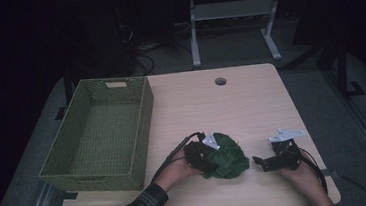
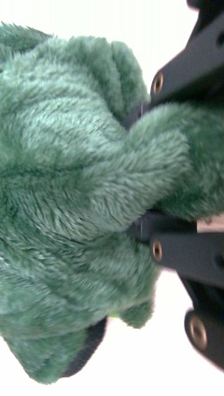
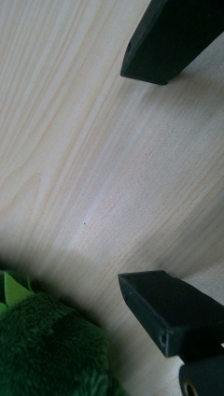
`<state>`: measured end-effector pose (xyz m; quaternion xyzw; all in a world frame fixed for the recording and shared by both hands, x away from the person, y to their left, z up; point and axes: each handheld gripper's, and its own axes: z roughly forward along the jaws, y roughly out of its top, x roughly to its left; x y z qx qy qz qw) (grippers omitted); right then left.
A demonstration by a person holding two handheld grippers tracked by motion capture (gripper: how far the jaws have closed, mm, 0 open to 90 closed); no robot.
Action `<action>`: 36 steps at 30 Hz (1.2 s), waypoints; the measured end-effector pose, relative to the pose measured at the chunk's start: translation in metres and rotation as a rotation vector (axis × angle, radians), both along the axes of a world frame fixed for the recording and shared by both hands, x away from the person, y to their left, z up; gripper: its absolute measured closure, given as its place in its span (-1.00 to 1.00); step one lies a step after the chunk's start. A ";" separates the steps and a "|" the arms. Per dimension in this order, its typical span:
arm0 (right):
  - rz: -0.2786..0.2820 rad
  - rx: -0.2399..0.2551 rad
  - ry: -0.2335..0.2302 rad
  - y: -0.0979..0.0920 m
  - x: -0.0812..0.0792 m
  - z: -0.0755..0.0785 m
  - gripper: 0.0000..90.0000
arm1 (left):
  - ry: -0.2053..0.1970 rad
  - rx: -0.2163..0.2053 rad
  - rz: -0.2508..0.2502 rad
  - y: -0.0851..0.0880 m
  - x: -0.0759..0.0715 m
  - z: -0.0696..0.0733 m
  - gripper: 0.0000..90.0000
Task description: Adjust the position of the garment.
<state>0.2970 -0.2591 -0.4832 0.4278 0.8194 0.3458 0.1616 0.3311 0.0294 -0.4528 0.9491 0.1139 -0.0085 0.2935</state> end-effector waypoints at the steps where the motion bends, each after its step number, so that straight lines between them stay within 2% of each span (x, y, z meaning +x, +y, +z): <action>1: -0.001 0.000 0.000 0.000 0.000 0.000 -0.94 | 0.009 0.008 -0.002 -0.001 0.000 0.001 0.53; 5: -0.004 0.001 0.000 0.000 0.000 0.000 -0.94 | 0.040 0.024 -0.003 -0.003 0.002 0.002 0.66; 9: -0.005 0.001 0.000 0.000 0.000 0.000 -0.94 | 0.063 0.003 -0.005 0.002 0.006 0.005 0.70; 11: -0.006 0.001 0.001 0.000 0.000 0.000 -0.94 | 0.057 -0.003 0.000 0.003 0.006 0.009 0.71; 14: -0.006 0.001 0.001 0.000 0.000 0.000 -0.94 | 0.046 -0.004 0.003 0.007 0.006 0.019 0.71; 15: -0.006 0.002 0.001 0.000 0.000 0.000 -0.94 | 0.053 -0.021 0.018 0.009 0.005 0.022 0.71; 18: -0.006 0.002 0.001 0.000 0.000 0.000 -0.94 | 0.049 -0.032 0.018 0.014 0.006 0.030 0.71; 19: -0.007 0.002 0.001 0.000 0.000 0.000 -0.94 | 0.045 -0.047 0.030 0.018 0.006 0.039 0.71; 22: -0.009 0.002 0.001 0.000 0.000 0.000 -0.94 | 0.041 -0.054 0.040 0.025 0.007 0.053 0.71; 36: -0.010 0.001 0.000 0.000 0.000 0.000 -0.94 | 0.029 -0.051 0.113 0.068 0.017 0.102 0.70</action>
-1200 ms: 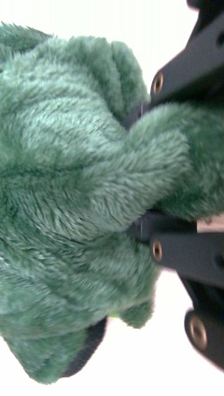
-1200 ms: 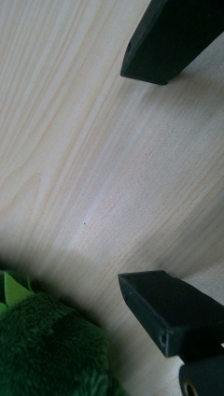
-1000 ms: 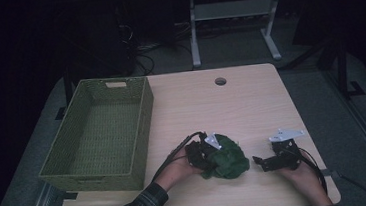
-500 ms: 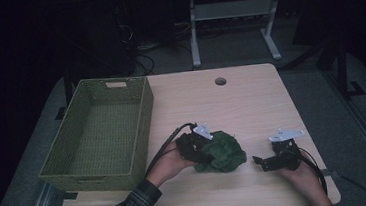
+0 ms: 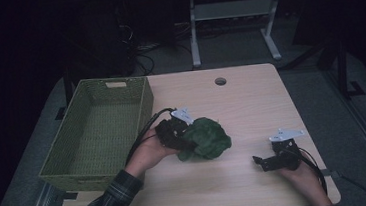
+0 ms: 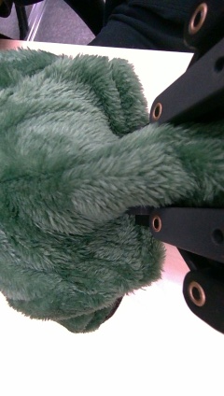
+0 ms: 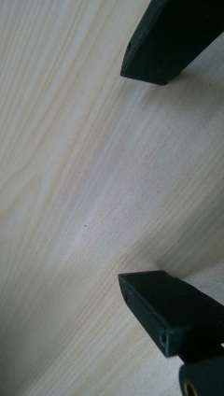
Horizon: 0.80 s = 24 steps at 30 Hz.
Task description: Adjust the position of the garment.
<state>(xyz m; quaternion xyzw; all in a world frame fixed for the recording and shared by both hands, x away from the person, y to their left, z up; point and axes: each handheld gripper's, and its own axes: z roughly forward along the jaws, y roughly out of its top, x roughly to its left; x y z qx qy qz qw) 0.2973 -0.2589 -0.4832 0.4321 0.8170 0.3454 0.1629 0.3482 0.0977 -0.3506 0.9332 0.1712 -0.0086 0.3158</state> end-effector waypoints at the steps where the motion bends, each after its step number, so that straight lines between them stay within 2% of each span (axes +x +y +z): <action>1: 0.000 0.000 0.000 0.000 0.000 0.000 -0.94 | -0.005 -0.001 0.005 0.004 0.001 0.004 0.70; 8: 0.000 0.000 0.001 0.000 0.000 0.000 -0.94 | -0.044 0.006 0.055 0.033 0.006 0.031 0.70; 13: 0.000 0.000 0.000 0.000 0.000 0.000 -0.94 | -0.063 -0.005 0.119 0.058 0.010 0.048 0.70; 15: 0.000 0.000 0.000 0.000 0.000 0.000 -0.94 | -0.072 0.003 0.136 0.070 0.012 0.054 0.70; 24: 0.000 0.000 0.000 0.000 0.000 0.000 -0.94 | -0.099 0.010 0.265 0.126 0.016 0.066 0.69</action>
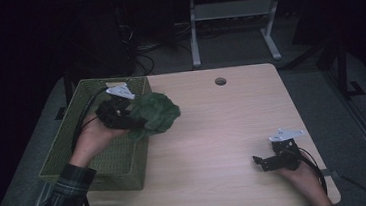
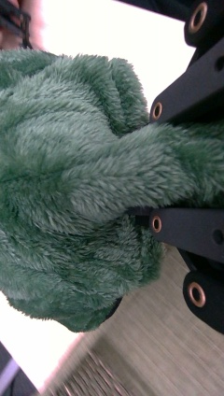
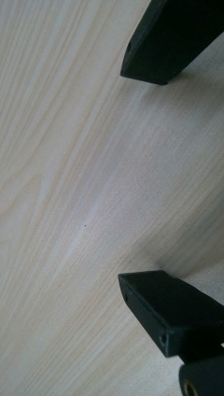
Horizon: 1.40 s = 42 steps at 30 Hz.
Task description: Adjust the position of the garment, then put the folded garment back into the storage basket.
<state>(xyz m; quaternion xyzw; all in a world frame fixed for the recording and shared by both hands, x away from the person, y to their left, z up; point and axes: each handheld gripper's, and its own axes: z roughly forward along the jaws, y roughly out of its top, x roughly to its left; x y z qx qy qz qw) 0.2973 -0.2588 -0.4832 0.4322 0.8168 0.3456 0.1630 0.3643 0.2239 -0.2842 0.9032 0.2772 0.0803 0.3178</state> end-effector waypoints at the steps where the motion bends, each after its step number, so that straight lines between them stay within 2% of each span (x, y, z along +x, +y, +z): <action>1: 0.000 0.000 0.000 0.000 0.000 0.000 -0.94 | -0.004 0.002 0.018 0.006 0.000 0.000 0.69; 4: -0.001 0.000 -0.001 0.000 0.000 0.000 -0.94 | -0.008 0.001 0.067 0.024 0.001 0.001 0.69; 5: -0.001 0.000 -0.001 0.000 0.000 0.000 -0.94 | -0.008 0.001 0.067 0.024 0.001 0.001 0.69; 7: -0.001 0.000 -0.001 0.000 0.000 0.000 -0.94 | -0.009 0.001 0.109 0.040 0.001 0.000 0.69; 10: -0.001 0.000 -0.002 0.000 0.000 0.000 -0.94 | -0.009 0.015 0.147 0.054 0.001 -0.003 0.69; 11: 0.000 -0.001 -0.003 0.000 0.000 0.000 -0.94 | -0.009 0.010 0.164 0.058 0.000 -0.006 0.69; 14: 0.000 -0.001 -0.003 0.000 0.000 0.000 -0.94 | -0.011 0.044 0.201 0.070 0.001 -0.013 0.69; 18: -0.003 -0.001 -0.003 -0.001 0.000 0.000 -0.94 | 0.005 0.060 0.236 0.082 0.003 -0.027 0.69; 22: -0.007 0.000 0.001 -0.001 0.000 0.000 -0.94 | 0.022 0.061 0.266 0.089 0.004 -0.039 0.68; 29: -0.008 0.000 0.001 -0.001 0.000 0.000 -0.93 | 0.036 0.100 0.310 0.092 0.010 -0.064 0.68; 32: -0.008 0.000 0.001 -0.001 0.000 0.000 -0.94 | 0.054 0.108 0.325 0.094 0.013 -0.077 0.68; 35: -0.008 0.000 0.001 -0.001 0.000 0.000 -0.94 | 0.068 0.137 0.342 0.096 0.016 -0.089 0.68; 37: -0.008 0.000 0.001 -0.001 0.000 0.000 -0.94 | 0.082 0.136 0.350 0.098 0.018 -0.097 0.67; 42: -0.009 0.000 0.002 -0.001 0.000 0.000 -0.94 | 0.114 0.163 0.355 0.099 0.021 -0.113 0.65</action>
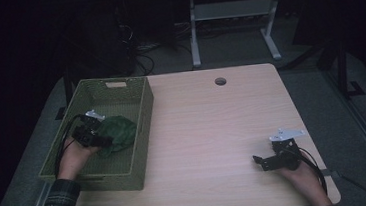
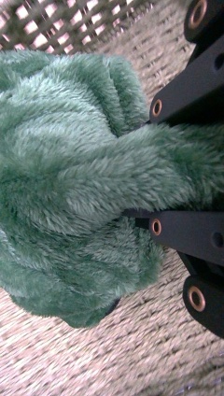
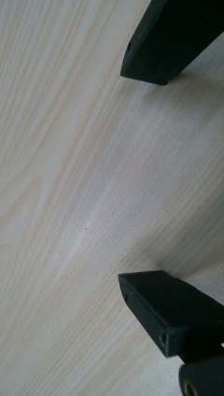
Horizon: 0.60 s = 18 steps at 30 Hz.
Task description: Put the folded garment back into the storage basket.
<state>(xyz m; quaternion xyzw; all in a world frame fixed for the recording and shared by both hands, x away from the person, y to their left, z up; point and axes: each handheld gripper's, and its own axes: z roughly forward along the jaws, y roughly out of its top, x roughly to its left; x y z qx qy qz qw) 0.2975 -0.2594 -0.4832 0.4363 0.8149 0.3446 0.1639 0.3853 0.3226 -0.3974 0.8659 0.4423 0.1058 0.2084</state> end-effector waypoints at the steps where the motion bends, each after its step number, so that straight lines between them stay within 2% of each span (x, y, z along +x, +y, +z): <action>1: -0.001 0.000 0.000 0.000 0.000 0.000 -0.94 | 0.005 0.006 -0.002 -0.001 0.000 -0.001 0.64; 6: -0.003 -0.001 0.001 0.000 0.000 0.000 -0.94 | 0.021 0.012 -0.008 -0.001 0.001 -0.004 0.55; 11: -0.004 0.000 0.001 0.000 0.000 0.000 -0.94 | 0.008 -0.004 -0.005 0.000 0.000 -0.005 0.34; 15: -0.004 0.000 0.001 0.000 0.000 0.000 -0.94 | -0.002 -0.019 0.005 0.003 -0.001 -0.005 -0.02; 18: -0.004 0.000 0.000 0.000 0.000 0.000 -0.94 | -0.027 -0.029 0.012 0.003 -0.003 -0.001 -0.30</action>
